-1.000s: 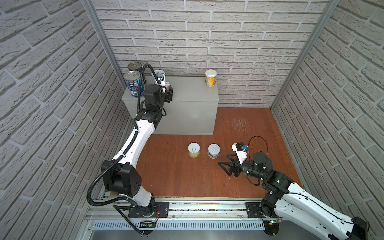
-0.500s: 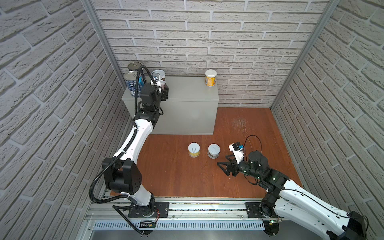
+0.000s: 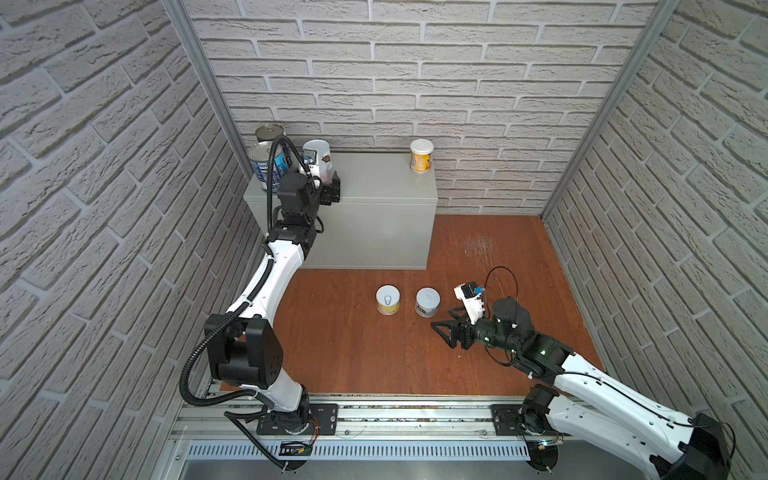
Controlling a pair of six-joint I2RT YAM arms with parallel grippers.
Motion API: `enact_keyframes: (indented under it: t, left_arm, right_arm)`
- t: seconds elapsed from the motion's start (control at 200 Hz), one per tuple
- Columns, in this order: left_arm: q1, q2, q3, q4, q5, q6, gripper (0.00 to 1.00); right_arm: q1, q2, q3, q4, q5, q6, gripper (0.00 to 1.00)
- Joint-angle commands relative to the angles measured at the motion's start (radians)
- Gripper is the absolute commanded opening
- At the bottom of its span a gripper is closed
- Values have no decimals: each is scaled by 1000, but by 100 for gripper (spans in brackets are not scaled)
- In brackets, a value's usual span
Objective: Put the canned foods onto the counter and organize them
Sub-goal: 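Lower the pink-labelled can onto the cabinet top beside the blue cans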
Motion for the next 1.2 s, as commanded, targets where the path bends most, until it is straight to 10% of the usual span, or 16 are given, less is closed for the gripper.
enact_keyframes:
  t: [0.0,1.195]
  left_arm:
    - [-2,-38,-36,75,39,1,98]
    - [-103,-95,-13,-22,-238,4,98]
  right_arm:
    - [6,4,27,51,-7,8,83]
    - [6,142,100,76,-44,-5,83]
